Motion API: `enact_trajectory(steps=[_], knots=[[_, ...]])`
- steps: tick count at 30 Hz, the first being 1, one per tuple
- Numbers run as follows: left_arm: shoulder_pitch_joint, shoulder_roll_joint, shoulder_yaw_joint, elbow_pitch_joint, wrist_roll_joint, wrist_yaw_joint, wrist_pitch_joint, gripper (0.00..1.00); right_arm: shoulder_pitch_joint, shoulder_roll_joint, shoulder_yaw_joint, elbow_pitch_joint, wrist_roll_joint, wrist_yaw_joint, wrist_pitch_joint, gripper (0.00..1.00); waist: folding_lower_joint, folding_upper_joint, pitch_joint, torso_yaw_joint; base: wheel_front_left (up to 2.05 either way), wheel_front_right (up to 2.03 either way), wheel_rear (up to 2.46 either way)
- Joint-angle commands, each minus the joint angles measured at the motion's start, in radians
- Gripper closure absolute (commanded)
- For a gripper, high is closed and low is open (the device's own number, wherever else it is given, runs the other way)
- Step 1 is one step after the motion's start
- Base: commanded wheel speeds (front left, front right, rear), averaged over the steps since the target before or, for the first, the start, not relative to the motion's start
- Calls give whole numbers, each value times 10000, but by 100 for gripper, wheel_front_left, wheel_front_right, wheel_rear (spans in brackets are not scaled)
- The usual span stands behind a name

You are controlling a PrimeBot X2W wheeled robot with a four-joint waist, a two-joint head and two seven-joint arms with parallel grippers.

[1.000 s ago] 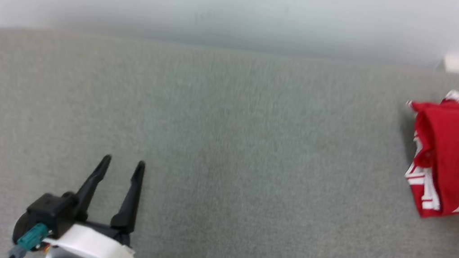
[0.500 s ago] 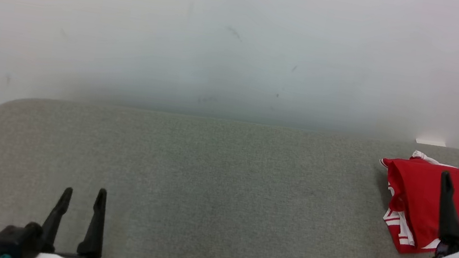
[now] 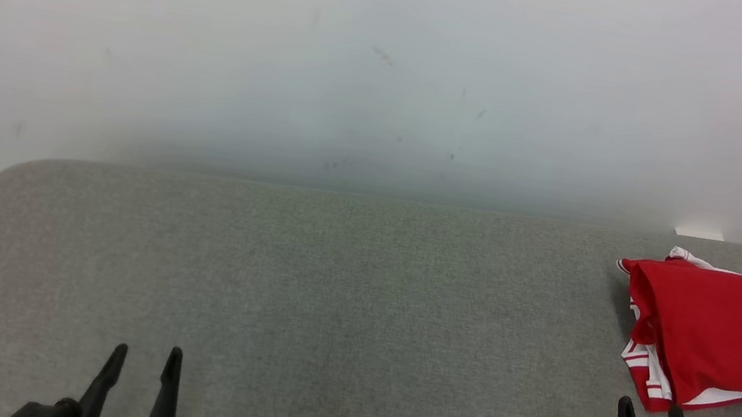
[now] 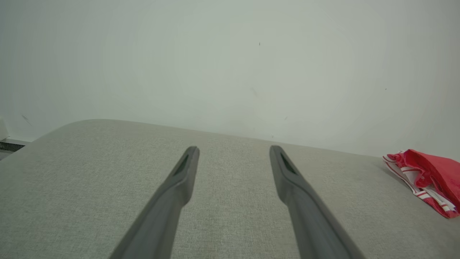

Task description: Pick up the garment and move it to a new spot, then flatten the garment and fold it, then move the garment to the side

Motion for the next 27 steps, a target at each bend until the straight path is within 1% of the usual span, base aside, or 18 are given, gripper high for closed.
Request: enact_trajectory(steps=[1, 7, 12, 27], knots=[[164, 51, 10, 19, 55, 43, 8, 0, 127, 29, -67, -74, -186, -28, -37, 0, 1, 0, 6, -51, 0, 0, 0], [212, 48, -189, 202, -34, 246, 8, 0, 178, 371, -176, 31, -649, -28, -33, 0, 1, 0, 35, -145, 0, 0, 0], [117, 47, -202, 270, 6, 316, 8, 0, 35, 465, -108, 158, -805, -28, -34, 0, 1, 0, 85, -197, 0, 0, 0], [82, 47, -171, 354, 5, 310, 8, 0, -76, 598, 43, 453, -827, -28, -35, 0, 1, 0, 64, -250, 0, 0, 0]])
